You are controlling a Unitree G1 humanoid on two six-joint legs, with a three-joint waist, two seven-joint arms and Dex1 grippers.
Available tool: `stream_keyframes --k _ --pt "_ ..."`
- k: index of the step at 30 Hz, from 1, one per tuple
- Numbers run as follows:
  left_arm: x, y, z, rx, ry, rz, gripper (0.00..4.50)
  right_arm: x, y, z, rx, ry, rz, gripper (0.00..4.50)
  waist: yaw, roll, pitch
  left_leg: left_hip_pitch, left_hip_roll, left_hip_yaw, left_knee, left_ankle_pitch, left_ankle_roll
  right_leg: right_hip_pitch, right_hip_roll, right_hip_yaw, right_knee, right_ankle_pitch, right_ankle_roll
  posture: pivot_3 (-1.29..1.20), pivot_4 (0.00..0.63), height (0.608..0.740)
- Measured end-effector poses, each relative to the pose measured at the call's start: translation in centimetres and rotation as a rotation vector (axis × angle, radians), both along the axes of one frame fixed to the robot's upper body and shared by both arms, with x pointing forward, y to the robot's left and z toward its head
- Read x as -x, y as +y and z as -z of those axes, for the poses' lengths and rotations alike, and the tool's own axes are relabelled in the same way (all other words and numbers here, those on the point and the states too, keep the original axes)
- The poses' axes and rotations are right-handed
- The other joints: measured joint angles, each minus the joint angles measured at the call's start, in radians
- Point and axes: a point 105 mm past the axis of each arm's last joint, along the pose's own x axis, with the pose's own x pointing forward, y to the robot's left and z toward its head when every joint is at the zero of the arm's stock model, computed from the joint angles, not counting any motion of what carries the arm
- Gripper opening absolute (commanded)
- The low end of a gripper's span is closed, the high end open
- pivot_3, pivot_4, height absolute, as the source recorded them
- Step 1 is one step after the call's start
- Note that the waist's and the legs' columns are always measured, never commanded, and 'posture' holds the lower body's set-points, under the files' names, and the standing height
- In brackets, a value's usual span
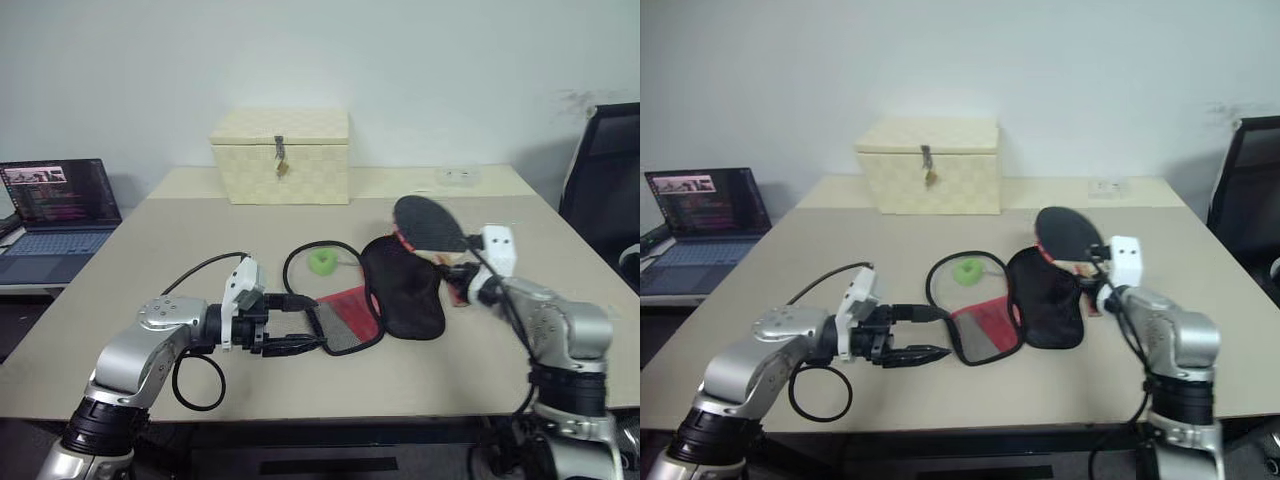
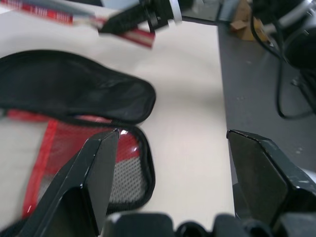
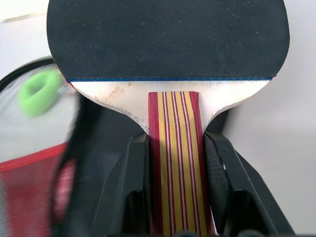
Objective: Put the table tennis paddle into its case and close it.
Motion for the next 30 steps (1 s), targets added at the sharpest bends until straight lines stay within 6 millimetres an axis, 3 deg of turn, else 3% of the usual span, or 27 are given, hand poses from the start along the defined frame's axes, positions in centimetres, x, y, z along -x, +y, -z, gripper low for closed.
stream_keyframes --k 3,5,14,30 --pt "-0.1 0.3 -0.4 0.004 -0.014 -0.025 3.81 0.0 2.2 0.5 -0.003 0.012 -0.031 1.09 0.006 0.000 0.000 -0.003 -0.001 0.000 0.000 0.000 0.000 -0.003 -0.001 -0.001 0.000 0.000 0.000 0.00 0.150 0.740" --pt "-0.2 0.7 -0.6 -0.002 -0.021 -0.040 3.81 -0.2 2.5 0.8 0.011 0.012 -0.026 1.09 0.009 0.000 0.000 -0.003 -0.002 0.000 0.000 0.000 0.000 -0.003 -0.002 -0.002 0.000 0.000 0.000 0.00 0.150 0.740" --pt "-0.3 1.4 -0.6 -0.008 -0.024 -0.074 3.81 -1.3 2.0 2.9 0.050 0.056 0.027 1.09 0.009 0.000 0.000 -0.003 -0.001 0.001 0.000 0.000 0.000 -0.004 -0.001 -0.002 0.001 0.000 0.000 0.00 0.150 0.740" --pt "-0.4 1.4 -0.6 -0.008 -0.027 -0.083 3.81 -1.3 0.7 4.2 0.125 0.069 0.066 1.09 0.008 0.000 0.000 -0.004 -0.002 0.004 0.000 0.000 0.000 -0.010 -0.001 0.001 0.008 0.000 -0.001 0.00 0.150 0.740"
